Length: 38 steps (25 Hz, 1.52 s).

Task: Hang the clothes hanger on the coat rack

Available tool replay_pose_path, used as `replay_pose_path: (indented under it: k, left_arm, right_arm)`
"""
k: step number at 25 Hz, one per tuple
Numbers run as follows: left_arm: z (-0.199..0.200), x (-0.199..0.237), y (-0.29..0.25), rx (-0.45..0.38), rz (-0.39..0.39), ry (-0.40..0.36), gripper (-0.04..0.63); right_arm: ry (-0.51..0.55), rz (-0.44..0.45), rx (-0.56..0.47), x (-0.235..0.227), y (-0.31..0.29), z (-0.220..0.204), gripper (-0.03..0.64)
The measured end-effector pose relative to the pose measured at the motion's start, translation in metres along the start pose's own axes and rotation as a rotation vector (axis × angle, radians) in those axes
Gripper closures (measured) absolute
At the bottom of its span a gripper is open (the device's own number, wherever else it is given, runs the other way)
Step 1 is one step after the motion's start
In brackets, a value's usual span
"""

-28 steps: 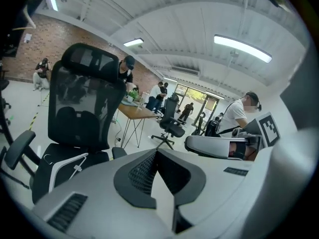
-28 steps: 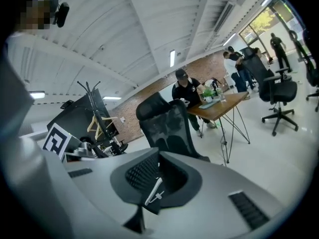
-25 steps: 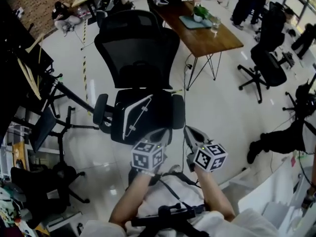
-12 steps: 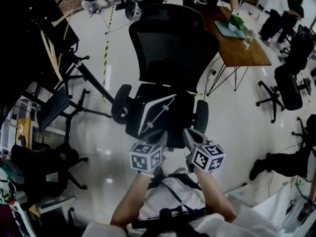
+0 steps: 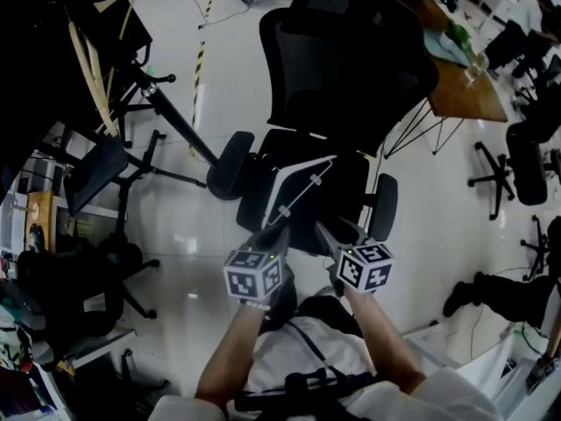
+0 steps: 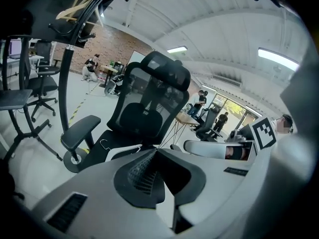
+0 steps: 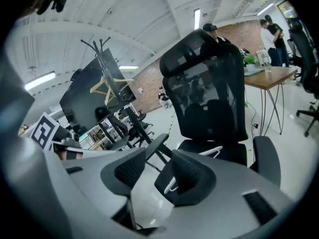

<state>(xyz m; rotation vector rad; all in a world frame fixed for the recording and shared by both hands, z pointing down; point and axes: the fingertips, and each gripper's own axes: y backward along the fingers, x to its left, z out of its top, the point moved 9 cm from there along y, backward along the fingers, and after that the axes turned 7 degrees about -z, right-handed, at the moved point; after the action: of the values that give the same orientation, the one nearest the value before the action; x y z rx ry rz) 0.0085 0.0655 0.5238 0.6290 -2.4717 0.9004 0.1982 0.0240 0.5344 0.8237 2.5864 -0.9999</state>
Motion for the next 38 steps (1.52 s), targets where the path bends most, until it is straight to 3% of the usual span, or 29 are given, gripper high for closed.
replay_pose_path:
  k: [8,18,25,38]
  left_arm:
    - [0.004,0.065,-0.018,0.034,0.058,0.034,0.603]
    - [-0.006,0.15,-0.062,0.156,0.135,0.094,0.604]
    - [-0.019,0.192,-0.091,0.214,0.165,0.13,0.604]
    - [-0.055,0.255,-0.13,0.318,0.176,0.196,0.603]
  right_arm:
    - [0.016,-0.024,0.093,0.004,-0.078,-0.01,0.388]
    - [-0.002,-0.099,0.208,-0.014,-0.183,-0.036,0.388]
    - [-0.024,-0.138,0.281,-0.027,-0.259,-0.06,0.354]
    - [-0.087,-0.274,0.39,-0.042,-0.367,-0.118,0.35]
